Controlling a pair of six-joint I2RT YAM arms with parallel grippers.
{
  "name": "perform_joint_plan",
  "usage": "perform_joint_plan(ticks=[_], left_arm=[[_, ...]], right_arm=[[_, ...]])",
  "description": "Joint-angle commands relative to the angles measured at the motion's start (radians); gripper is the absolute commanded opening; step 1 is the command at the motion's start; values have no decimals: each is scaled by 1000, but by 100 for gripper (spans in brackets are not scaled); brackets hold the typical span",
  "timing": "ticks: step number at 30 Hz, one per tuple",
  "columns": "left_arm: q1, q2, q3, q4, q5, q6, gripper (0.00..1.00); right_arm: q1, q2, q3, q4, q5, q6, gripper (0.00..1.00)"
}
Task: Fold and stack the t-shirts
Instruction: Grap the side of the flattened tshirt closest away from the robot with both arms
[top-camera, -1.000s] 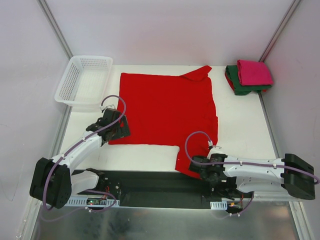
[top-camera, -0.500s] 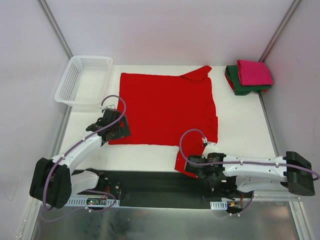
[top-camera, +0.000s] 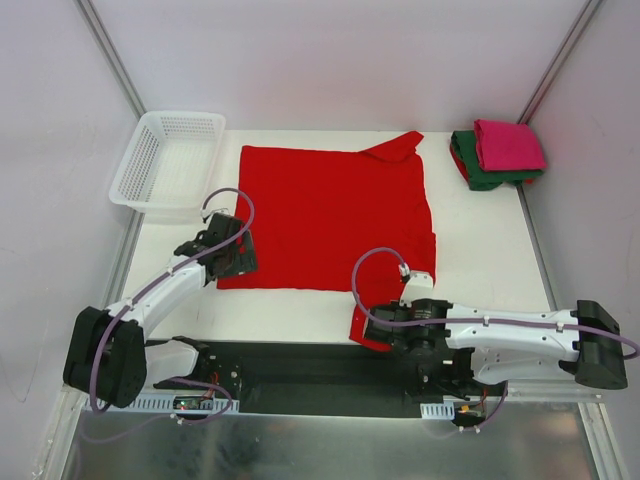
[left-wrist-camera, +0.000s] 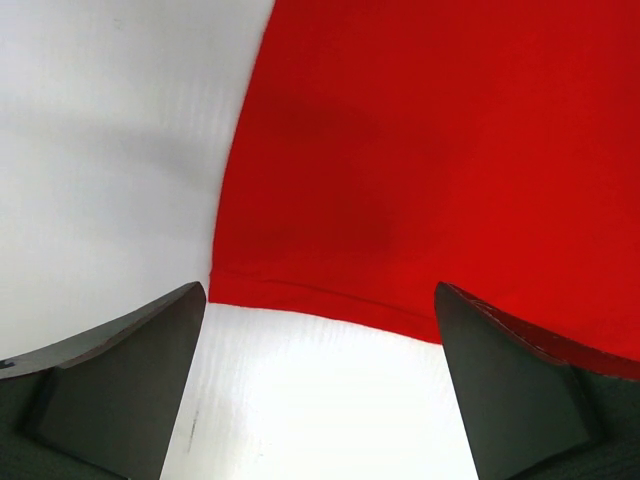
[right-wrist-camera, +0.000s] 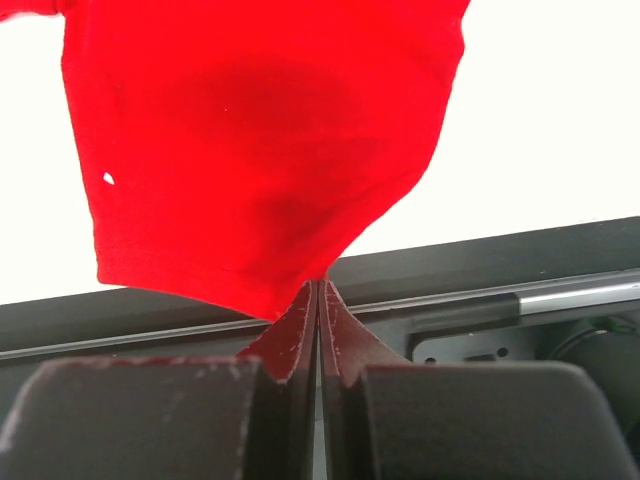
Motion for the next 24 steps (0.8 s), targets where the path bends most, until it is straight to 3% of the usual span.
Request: perform_joint_plan(ticks=[1, 7, 10, 17, 24], left_arm=[[42, 44, 63, -76, -82, 22, 99], [178, 54, 41, -67, 6, 8, 98], [201, 70, 43, -62, 68, 5, 90], [214, 91, -2, -35, 181, -40, 82], [214, 151, -2, -24, 190, -36, 72]], right_arm=[[3, 12, 64, -47, 56, -59, 1], [-7, 29, 99, -46, 61, -128, 1], [-17, 23, 98, -27, 53, -152, 1], [-35, 3, 90, -4, 50, -168, 1], [-46, -25, 73, 0, 39, -165, 1]])
